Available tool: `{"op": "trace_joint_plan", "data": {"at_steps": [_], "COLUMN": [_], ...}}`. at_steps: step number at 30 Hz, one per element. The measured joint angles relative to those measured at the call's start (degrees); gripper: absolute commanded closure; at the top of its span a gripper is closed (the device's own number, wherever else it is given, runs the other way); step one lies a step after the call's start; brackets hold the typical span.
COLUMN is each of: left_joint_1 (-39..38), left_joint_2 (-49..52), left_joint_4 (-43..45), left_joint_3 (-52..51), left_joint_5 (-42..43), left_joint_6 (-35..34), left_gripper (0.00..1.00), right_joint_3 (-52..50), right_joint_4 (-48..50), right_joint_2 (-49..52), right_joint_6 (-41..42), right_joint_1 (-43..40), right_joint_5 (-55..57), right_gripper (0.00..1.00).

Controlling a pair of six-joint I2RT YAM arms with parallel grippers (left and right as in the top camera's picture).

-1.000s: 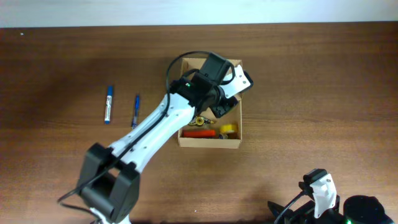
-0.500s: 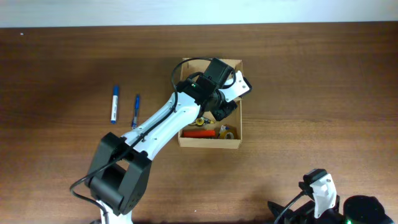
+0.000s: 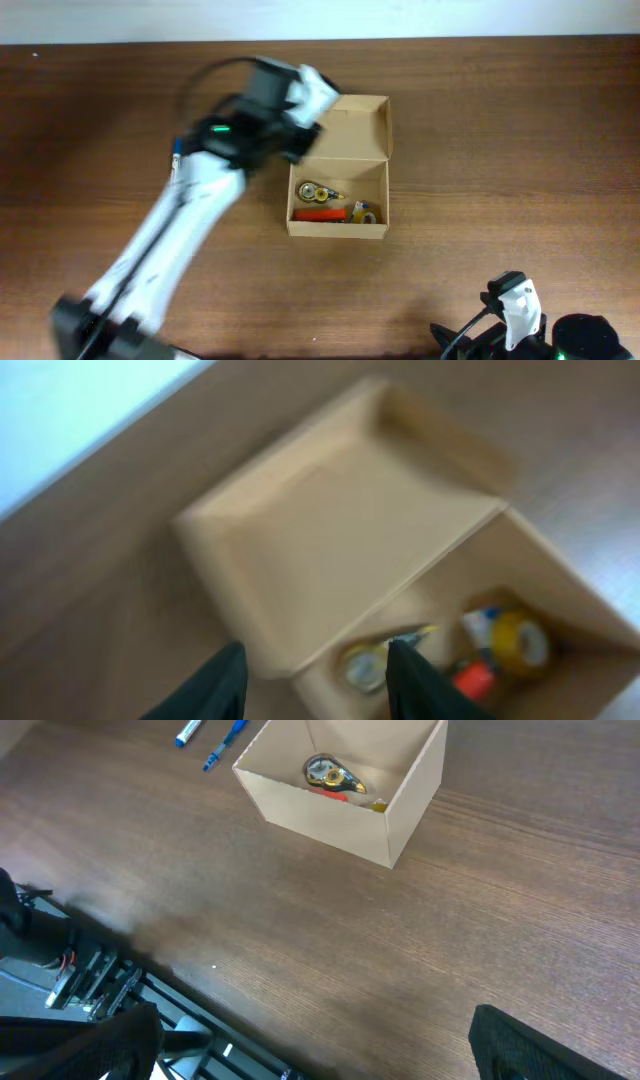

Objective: Pack container
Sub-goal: 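Move the left gripper to the blue pen and grasp it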

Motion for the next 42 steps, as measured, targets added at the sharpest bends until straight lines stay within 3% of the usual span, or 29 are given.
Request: {"op": "trace_joint_plan", "data": {"at_steps": [7,14,17,18,20,26,42], "left_joint_1": [12.3,19.4,20.3,20.4,20.3,20.3,20.3], "left_joint_2": [-3.5,-3.5,-3.5,-3.5,-3.5,-2.9,10.7], "left_joint_4": [-6.1,-4.1,0.0,1.9,4.9,13.0,22.1], "left_joint_3": [-0.1,-8.7,-14.7,-16.9,-20.4,-28.2,-30.5], "left_joint_5": [-0.8,-0.8,-0.6,-0.6,-0.6,-0.6,-3.0], "left_joint_6": [-0.8,-2.7,-4.0,-4.6,-5.8,-7.9,-8.4], "left_gripper": [0.56,0.56,0.55,0.48,0.44,0.44,0.46], "right_joint_3": [0.0,0.0,0.0,0.0,0.0,0.0,0.0], "right_joint_4": [0.0,0.0,0.0,0.0,0.0,0.0,0.0], "right_joint_2": [0.0,0.0,0.0,0.0,0.0,0.0,0.0], "right_joint_6": [0.0,0.0,0.0,0.0,0.0,0.0,0.0], "right_joint_1": [0.0,0.0,0.0,0.0,0.0,0.0,0.0], "right_joint_5": [0.0,0.0,0.0,0.0,0.0,0.0,0.0], "right_gripper": [0.01,0.01,0.01,0.01,0.01,0.01,0.01]}}
